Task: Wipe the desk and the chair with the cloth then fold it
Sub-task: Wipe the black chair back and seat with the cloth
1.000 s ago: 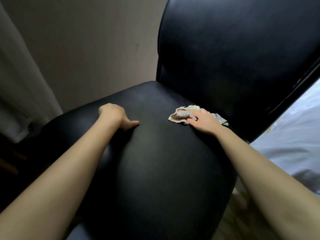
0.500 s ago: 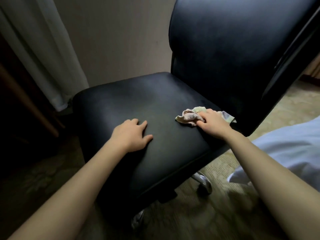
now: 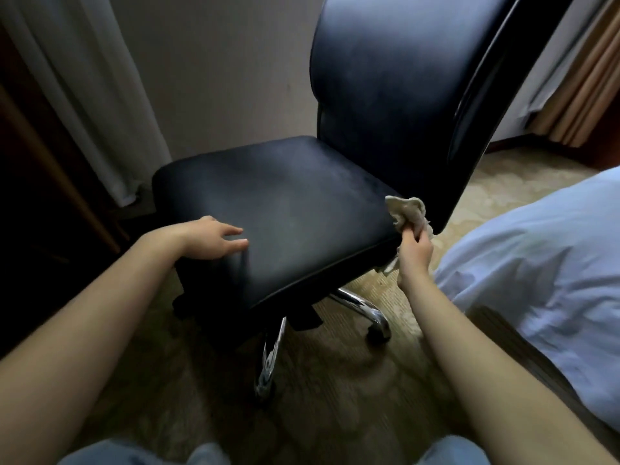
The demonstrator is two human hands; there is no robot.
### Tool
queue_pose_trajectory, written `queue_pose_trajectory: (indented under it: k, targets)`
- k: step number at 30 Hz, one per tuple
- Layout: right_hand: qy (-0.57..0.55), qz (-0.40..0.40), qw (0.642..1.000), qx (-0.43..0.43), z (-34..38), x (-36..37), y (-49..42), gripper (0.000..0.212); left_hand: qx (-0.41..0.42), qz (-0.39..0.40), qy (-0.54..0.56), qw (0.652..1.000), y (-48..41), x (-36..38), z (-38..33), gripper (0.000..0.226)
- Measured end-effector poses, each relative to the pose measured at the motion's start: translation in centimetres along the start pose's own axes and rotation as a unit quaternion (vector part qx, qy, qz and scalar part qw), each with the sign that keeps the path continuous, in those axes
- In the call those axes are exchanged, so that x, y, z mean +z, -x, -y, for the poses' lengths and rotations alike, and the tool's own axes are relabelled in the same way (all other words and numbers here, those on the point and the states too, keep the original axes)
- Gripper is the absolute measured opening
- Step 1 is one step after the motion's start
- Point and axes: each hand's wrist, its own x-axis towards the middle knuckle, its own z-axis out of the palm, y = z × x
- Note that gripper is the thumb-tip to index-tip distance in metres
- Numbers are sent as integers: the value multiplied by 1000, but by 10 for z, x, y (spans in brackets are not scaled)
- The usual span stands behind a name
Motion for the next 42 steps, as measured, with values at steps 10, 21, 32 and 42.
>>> queue_pose_trajectory:
  k: [10, 21, 32, 42]
  targets:
    - [39, 86, 993, -71, 148, -14, -44, 18, 30, -148, 37, 988, 26, -86, -5, 49]
    - [417, 160, 877, -177, 43, 34, 31, 9, 25, -80, -7, 996, -21, 36, -41, 47]
    - [233, 114, 934, -247, -29, 30, 120, 44, -32, -185, 72, 980, -13, 80, -46, 43]
    - [96, 24, 991, -89, -47, 38, 113, 32, -52, -196, 92, 975, -17, 87, -55, 44]
